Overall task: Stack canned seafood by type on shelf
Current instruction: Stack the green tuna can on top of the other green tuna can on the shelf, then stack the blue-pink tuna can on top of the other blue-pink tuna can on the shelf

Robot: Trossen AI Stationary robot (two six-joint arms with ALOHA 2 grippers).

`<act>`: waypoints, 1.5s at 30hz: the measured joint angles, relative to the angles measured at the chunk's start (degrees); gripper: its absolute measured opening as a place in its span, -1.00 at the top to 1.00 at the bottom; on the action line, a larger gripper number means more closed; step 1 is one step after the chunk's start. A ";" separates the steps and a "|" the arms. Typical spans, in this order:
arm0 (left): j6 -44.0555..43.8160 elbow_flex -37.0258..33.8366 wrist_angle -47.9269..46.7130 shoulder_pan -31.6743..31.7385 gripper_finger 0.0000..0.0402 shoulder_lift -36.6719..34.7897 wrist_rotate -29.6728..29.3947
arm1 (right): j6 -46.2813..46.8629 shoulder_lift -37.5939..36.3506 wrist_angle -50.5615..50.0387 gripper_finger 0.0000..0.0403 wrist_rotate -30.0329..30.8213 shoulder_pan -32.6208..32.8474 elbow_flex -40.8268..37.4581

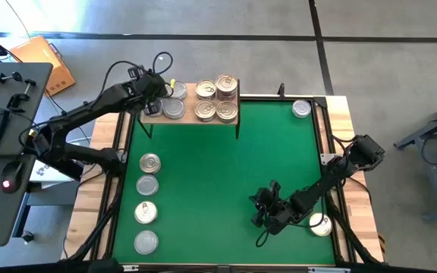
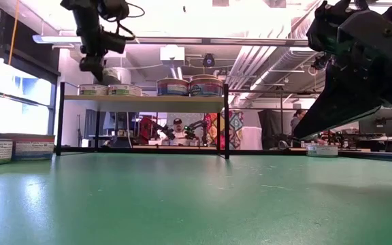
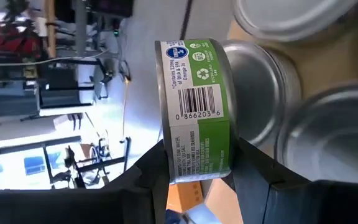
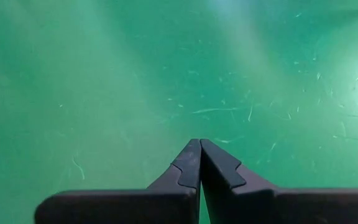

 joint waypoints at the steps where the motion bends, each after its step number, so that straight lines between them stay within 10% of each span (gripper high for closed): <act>1: 0.71 0.00 -0.32 0.25 0.43 0.25 0.53 | -0.40 0.00 -0.02 1.00 0.08 0.00 0.00; 19: 2.32 0.03 -1.35 0.27 -0.25 1.40 5.15 | -2.26 0.00 0.01 1.00 0.34 0.00 0.00; 32: -8.34 2.79 -3.78 -3.43 -0.34 -5.51 5.97 | -2.98 -0.05 -0.56 1.00 -0.70 -0.21 0.02; 45: -24.57 -6.89 11.86 -25.20 -0.13 -18.23 32.82 | 6.38 -3.93 -32.59 0.97 -36.42 0.48 14.63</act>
